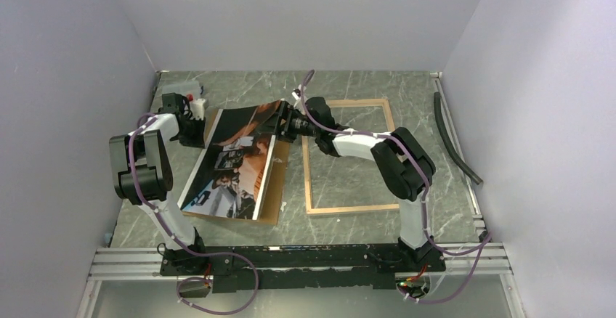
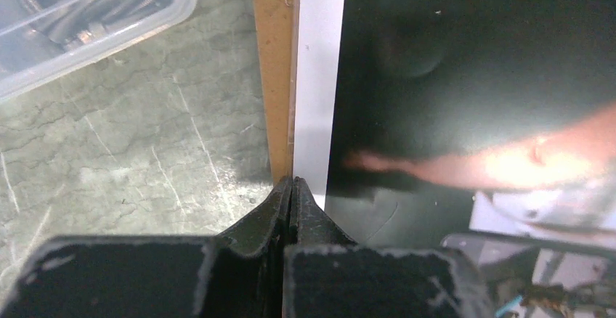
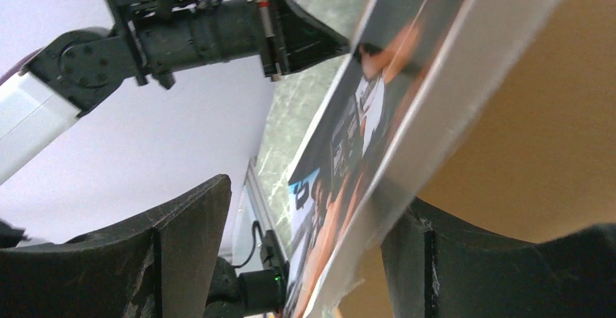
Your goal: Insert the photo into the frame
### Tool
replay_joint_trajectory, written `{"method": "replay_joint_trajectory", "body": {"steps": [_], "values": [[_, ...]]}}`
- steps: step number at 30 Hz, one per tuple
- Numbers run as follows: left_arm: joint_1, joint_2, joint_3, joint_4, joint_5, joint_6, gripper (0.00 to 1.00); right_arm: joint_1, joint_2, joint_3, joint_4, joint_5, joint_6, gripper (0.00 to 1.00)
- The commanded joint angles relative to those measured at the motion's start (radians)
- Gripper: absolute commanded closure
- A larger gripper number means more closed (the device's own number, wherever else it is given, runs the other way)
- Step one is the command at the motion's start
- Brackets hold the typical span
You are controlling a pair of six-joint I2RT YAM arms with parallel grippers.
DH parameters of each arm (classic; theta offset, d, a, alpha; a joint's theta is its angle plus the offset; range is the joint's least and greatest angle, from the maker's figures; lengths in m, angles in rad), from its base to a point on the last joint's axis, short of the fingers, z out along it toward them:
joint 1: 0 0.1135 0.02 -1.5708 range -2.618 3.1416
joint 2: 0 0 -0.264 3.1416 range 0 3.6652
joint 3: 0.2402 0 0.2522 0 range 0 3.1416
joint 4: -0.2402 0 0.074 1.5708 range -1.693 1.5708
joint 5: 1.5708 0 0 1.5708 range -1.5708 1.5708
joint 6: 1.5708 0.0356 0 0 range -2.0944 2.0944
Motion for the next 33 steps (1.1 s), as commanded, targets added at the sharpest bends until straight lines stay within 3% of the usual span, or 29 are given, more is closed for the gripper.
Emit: {"method": "replay_joint_trajectory", "body": {"steps": [1,9,16,20,24,33], "values": [[-0.016,-0.024,0.002,-0.077,0.057,-0.003,0.97,0.010,0.028,0.036,0.187,-0.105,0.051,0.25],[-0.001,-0.040,0.035,-0.094,0.020,0.002,0.97,-0.007,-0.061,-0.018,0.085,-0.052,0.005,0.25],[0.092,-0.056,0.128,-0.131,0.018,0.024,0.84,-0.038,-0.076,-0.061,0.108,-0.052,0.045,0.32],[0.104,-0.069,0.098,-0.145,0.025,0.057,0.81,-0.037,-0.027,-0.060,0.172,-0.063,0.108,0.37],[0.107,-0.076,0.047,-0.127,0.014,0.070,0.81,-0.035,-0.001,-0.055,0.179,-0.066,0.132,0.50],[0.110,-0.064,0.004,-0.126,0.047,0.096,0.81,-0.059,-0.074,-0.029,-0.033,0.003,0.033,0.89]]}}
